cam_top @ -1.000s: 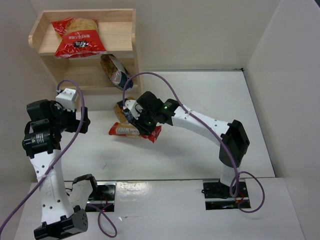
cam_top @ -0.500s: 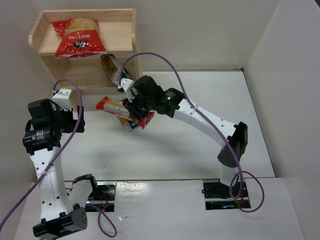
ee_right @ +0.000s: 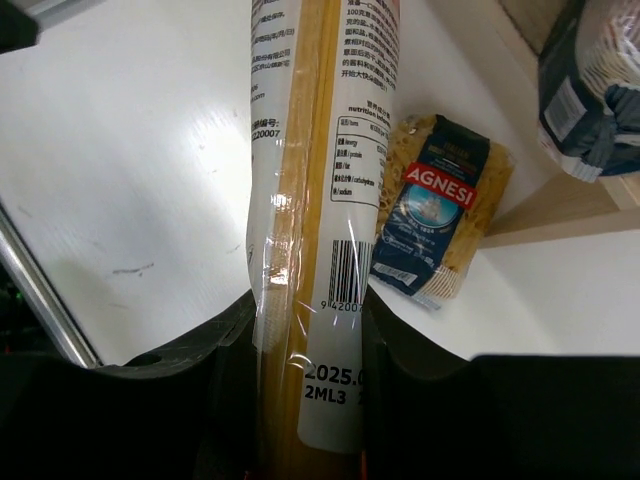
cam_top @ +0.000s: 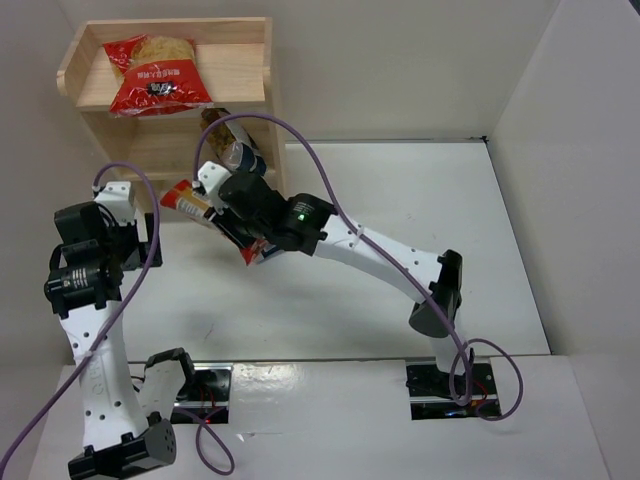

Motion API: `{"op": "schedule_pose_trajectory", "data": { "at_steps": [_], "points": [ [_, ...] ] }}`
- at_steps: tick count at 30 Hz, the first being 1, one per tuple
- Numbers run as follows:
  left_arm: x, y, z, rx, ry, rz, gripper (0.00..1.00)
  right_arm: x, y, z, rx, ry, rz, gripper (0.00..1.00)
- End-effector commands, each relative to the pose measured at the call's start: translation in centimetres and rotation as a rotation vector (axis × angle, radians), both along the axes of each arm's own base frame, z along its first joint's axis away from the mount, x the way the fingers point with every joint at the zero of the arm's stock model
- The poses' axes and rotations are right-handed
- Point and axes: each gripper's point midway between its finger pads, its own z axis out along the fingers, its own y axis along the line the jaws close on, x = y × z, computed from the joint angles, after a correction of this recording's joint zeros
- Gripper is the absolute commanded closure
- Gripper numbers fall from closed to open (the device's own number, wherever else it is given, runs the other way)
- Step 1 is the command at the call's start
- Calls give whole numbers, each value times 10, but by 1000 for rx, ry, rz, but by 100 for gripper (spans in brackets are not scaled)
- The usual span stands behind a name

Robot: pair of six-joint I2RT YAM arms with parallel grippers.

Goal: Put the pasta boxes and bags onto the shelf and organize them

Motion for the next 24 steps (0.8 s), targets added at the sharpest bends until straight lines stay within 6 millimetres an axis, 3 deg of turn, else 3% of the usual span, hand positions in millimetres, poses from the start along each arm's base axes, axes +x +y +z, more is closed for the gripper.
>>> {"op": "schedule_pose_trajectory", "data": {
  "at_steps": [1, 8, 11, 12, 13, 15, 16, 18, 19, 24],
  "points": [
    [-7, 5, 10, 17, -37, 52, 0, 35, 0, 84, 263, -133, -203, 100],
    [-13, 11, 14, 35, -51, 100, 0, 54, 3, 86, 334, -126, -355, 100],
    [-16, 13, 16, 40, -59, 125, 0, 58, 14, 90, 374, -125, -388, 100],
    [-16, 13, 16, 40, -59, 125, 0, 60, 14, 100, 397, -134, -396, 100],
    [-17, 14, 16, 37, -60, 138, 0, 63, 21, 90, 389, -124, -400, 100],
    [-19, 15, 18, 45, -67, 146, 0, 62, 26, 99, 417, -139, -413, 100],
    [-20, 14, 16, 42, -57, 146, 0, 66, 31, 88, 401, -140, -423, 100],
    [-22, 18, 19, 49, -65, 173, 0, 64, 37, 89, 416, -136, -428, 100],
    [-24, 17, 18, 47, -56, 173, 0, 68, 40, 77, 397, -131, -447, 100],
    [-27, 20, 23, 57, -73, 196, 0, 76, 47, 69, 421, -130, -490, 100]
  ]
}}
